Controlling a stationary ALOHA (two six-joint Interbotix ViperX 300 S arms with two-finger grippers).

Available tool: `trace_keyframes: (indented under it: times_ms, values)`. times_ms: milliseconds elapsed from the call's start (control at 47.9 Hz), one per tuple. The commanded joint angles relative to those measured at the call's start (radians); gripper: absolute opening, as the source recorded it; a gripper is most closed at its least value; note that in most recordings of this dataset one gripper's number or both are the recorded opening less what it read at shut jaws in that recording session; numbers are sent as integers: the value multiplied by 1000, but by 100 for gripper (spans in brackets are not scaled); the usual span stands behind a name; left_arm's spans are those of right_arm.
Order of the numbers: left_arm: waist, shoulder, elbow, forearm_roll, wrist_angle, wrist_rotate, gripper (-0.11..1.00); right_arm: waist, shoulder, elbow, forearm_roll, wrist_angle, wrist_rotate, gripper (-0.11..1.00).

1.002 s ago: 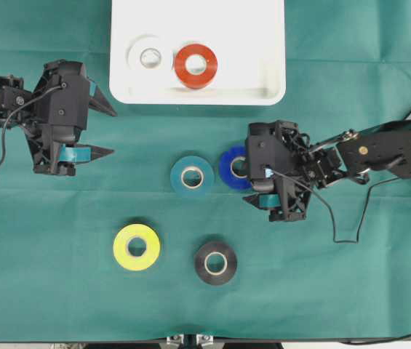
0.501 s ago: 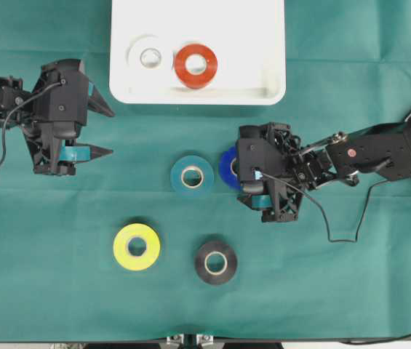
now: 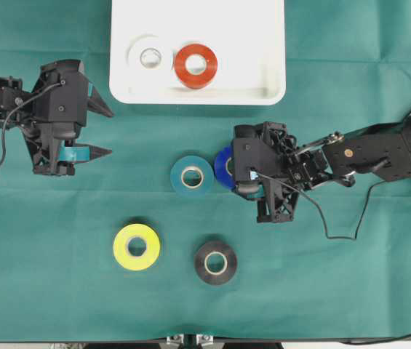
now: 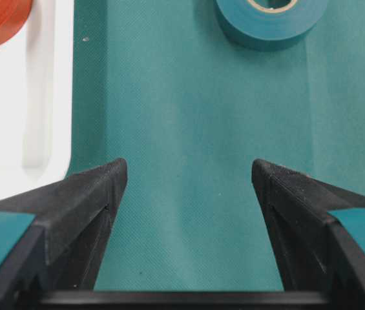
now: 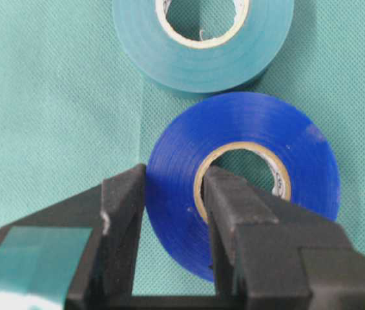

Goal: Put the tape alternately from left to right into the white case.
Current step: 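Move the right gripper down onto the blue tape roll and grip it, then lift the blue tape roll and carry it into the tray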

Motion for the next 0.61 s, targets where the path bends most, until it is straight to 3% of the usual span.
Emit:
trace_keyframes:
  times_ms: [0,585]
  values:
    - [-2,-8,-9,-2,-6,0,90,3,-44,-20,-2,0,0,27]
    - [-3,-14,-9,-2,-6,-2,90,3,-255,-28,-2,178,5,27]
